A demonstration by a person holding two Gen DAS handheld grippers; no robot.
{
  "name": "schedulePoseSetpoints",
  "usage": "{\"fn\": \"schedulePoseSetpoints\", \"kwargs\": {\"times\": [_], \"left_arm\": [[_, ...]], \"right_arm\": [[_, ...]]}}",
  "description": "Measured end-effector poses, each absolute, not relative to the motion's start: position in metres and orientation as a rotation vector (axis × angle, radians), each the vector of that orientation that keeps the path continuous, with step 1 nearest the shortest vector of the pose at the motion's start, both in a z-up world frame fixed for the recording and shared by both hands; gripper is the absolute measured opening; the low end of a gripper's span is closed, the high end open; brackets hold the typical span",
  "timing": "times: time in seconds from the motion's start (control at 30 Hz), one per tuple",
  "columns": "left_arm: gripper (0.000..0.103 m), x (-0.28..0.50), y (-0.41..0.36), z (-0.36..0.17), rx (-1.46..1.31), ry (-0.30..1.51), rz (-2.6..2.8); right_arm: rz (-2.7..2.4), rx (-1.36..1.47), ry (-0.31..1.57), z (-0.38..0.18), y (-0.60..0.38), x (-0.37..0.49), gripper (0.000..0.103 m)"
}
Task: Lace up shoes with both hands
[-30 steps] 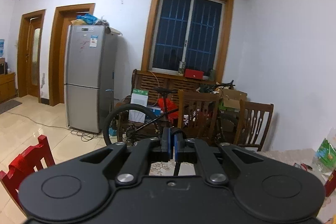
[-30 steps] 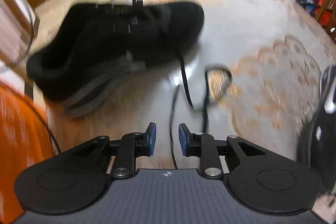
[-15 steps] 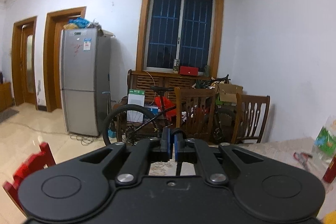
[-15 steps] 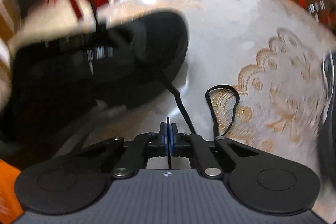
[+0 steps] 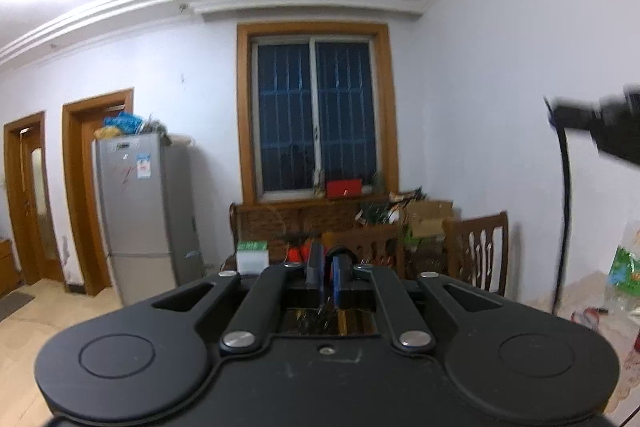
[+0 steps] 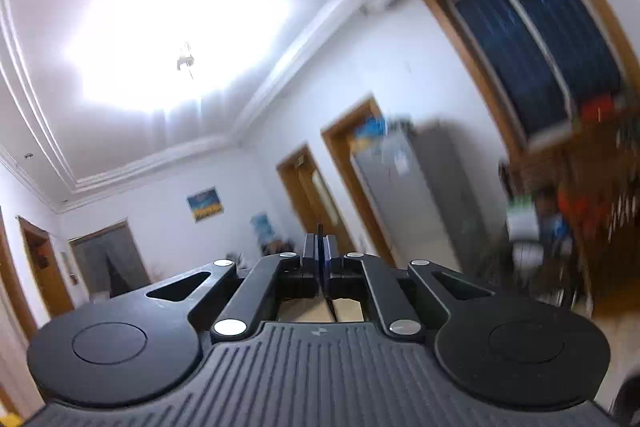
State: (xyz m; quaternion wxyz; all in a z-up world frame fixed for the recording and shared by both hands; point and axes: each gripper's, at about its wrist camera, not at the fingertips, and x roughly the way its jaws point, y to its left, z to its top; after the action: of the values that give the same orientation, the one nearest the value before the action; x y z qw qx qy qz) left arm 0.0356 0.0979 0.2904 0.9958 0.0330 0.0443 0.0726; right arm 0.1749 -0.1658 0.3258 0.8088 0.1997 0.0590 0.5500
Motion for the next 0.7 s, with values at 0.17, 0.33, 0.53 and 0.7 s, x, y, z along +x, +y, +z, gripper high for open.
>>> {"fn": "schedulePoseSetpoints", "kwargs": {"times": [0.17,0.33,0.53,0.7], "left_arm": [[0.004,0.039,0.090,0.301,0.103,0.069,0.115],[0.004,0.044,0.091,0.296,0.135,0.083,0.119],[0.007,0.051,0.098,0.264,0.181,0.179,0.158],[0.027,0.065,0.125,0.188,0.176,0.427,0.271]], "right_arm": [[1.145,0.361,-0.021,0.368,-0.179,0.158,0.002],[1.108,0.218,-0.040,0.347,-0.165,0.159,0.002],[1.072,0.007,0.122,0.276,-0.140,0.165,0.002],[1.026,-0.226,0.300,0.193,-0.111,0.152,0.002]]}}
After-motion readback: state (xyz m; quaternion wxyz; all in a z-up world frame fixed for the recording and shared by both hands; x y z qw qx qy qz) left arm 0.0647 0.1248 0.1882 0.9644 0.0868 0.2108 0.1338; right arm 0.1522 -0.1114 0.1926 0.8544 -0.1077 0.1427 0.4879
